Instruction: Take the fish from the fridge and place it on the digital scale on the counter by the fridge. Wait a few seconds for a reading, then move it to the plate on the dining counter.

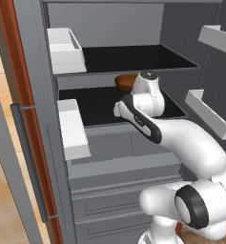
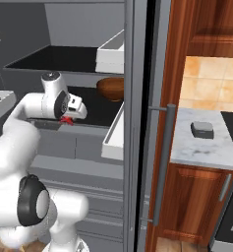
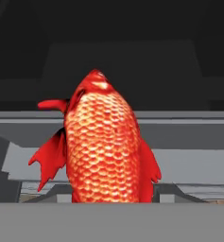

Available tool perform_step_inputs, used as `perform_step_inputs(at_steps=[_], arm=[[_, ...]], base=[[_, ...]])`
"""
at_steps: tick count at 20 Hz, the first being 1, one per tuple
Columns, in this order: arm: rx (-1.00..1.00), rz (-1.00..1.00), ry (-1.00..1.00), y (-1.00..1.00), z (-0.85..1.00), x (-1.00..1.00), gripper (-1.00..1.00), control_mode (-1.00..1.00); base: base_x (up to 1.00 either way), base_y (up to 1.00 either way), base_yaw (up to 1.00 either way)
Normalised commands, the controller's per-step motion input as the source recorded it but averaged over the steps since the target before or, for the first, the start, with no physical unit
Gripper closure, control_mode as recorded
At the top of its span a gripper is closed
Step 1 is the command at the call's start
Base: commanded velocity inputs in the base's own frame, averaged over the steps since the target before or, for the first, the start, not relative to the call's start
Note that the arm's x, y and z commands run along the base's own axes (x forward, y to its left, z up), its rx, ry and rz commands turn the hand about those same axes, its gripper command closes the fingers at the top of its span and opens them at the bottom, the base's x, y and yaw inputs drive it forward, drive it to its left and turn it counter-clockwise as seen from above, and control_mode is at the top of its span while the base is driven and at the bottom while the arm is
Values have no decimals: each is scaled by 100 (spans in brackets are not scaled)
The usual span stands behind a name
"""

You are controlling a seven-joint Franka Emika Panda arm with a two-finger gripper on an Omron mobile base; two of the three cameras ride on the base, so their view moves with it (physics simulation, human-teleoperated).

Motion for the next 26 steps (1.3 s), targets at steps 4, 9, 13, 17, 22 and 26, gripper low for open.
perform_step_inputs(at_steps=[4,9,13,17,22,26], arm=[[0,2,0,-22,48,-100,100,-100],[0,2,0,-20,42,-100,100,-100],[0,3,0,-21,42,-100,100,-100],[0,3,0,-13,47,-99,100,-100],[2,3,-5,-8,36,-81,100,-100],[1,3,-2,-3,33,-41,100,-100]], base=[[0,0,0],[0,0,0],[0,0,0],[0,0,0],[0,0,0],[0,0,0]])
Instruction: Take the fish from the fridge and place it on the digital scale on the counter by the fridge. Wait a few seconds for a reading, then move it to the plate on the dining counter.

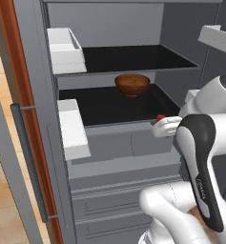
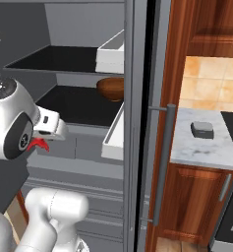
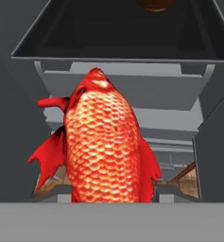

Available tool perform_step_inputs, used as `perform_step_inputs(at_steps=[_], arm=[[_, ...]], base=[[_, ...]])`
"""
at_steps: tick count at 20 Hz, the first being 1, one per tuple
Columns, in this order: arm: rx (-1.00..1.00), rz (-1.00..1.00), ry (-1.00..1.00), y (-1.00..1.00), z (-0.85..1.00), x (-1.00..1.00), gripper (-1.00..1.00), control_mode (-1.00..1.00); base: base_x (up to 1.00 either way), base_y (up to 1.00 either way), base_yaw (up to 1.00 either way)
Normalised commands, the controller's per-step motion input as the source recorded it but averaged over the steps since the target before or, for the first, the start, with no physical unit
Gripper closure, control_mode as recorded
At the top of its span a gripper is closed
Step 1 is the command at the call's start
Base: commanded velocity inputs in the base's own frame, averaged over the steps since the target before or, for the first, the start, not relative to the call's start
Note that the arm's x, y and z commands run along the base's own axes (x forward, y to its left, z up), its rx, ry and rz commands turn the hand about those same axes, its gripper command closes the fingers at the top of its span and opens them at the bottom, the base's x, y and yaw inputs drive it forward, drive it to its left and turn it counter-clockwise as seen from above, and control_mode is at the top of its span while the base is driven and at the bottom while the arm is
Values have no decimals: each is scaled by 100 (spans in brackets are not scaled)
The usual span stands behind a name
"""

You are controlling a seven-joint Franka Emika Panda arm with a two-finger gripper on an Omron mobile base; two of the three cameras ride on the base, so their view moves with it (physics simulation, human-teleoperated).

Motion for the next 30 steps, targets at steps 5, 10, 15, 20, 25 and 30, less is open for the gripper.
perform_step_inputs(at_steps=[5,10,15,20,25,30], arm=[[0,0,0,-1,2,0,100,-100],[0,0,0,0,0,0,100,-100],[0,0,0,0,0,-2,100,100],[0,0,0,0,0,0,100,100],[0,0,0,0,0,0,100,100],[0,0,0,0,0,0,100,100]], base=[[0,0,0],[0,0,0],[-35,-15,-3],[-100,-49,-22],[-98,-53,-31],[-26,-83,-29]])
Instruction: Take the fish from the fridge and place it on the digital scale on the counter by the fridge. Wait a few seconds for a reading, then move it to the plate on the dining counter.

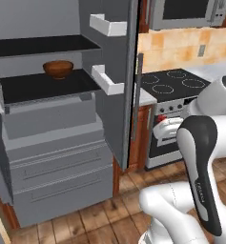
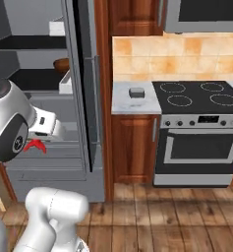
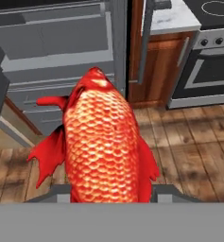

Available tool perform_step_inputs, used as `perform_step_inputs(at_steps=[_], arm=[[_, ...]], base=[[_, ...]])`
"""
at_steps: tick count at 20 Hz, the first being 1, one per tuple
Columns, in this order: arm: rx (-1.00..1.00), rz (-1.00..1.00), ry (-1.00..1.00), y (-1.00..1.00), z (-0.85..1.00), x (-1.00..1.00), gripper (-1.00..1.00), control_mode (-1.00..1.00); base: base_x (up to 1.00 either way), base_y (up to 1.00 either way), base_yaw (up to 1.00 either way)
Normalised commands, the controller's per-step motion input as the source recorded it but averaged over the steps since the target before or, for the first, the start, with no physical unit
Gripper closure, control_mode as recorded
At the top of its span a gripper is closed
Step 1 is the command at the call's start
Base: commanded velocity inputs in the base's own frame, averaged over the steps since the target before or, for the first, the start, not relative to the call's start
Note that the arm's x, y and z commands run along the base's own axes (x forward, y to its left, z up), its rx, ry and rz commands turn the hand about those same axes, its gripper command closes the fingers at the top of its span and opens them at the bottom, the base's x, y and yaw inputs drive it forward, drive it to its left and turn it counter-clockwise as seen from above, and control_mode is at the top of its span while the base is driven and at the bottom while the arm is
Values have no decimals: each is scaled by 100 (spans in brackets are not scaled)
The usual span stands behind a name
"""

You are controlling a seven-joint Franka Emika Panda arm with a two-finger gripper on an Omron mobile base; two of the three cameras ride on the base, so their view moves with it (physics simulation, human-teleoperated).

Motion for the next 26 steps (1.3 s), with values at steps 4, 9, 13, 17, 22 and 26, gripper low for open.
perform_step_inputs(at_steps=[4,9,13,17,22,26], arm=[[0,0,0,0,0,0,100,100],[0,0,0,0,0,0,100,100],[0,0,0,0,0,0,100,100],[0,0,0,0,0,0,100,100],[0,0,0,0,0,0,100,100],[0,0,0,0,0,0,100,100]], base=[[29,-100,8],[42,-94,18],[54,-75,18],[67,-64,17],[68,-41,12],[69,3,12]])
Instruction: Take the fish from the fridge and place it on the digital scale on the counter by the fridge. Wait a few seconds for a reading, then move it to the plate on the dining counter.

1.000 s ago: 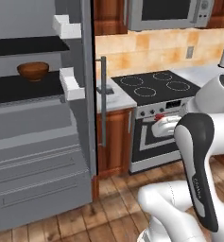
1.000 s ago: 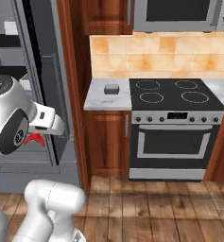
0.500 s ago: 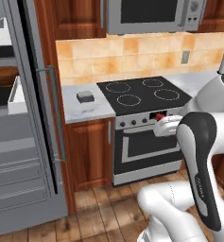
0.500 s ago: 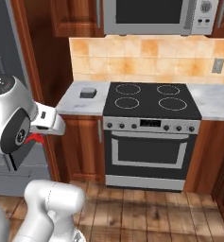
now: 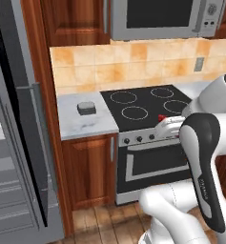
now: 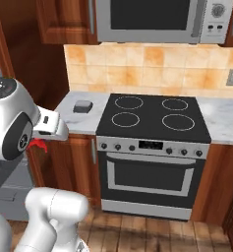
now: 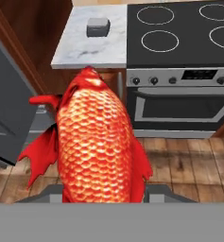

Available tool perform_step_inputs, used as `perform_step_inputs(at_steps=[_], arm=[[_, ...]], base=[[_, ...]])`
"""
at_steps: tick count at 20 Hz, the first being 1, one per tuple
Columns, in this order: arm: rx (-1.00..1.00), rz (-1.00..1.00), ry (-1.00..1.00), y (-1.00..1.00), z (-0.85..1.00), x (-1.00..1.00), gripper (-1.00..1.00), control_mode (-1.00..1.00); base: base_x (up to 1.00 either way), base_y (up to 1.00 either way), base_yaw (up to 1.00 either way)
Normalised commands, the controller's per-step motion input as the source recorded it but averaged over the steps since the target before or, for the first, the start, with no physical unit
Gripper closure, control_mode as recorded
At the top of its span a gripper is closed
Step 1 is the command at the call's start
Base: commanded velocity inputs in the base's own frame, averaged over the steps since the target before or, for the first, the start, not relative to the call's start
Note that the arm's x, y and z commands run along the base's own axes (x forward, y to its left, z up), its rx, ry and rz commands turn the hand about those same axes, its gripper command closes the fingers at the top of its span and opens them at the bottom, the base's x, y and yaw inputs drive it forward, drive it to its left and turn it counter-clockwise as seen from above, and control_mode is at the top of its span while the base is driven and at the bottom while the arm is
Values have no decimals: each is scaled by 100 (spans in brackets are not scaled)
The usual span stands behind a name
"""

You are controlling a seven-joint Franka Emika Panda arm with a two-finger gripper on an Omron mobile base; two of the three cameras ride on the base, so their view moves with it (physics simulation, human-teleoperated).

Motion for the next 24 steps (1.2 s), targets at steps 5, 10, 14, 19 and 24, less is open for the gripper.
perform_step_inputs(at_steps=[5,10,14,19,24], arm=[[0,0,0,0,0,0,100,100],[0,0,0,0,0,0,100,100],[0,0,0,0,0,0,100,100],[0,0,0,0,0,0,100,100],[0,0,0,0,0,0,100,100]], base=[[98,-11,30],[90,-33,32],[21,-39,17],[30,-9,5],[62,11,0]])
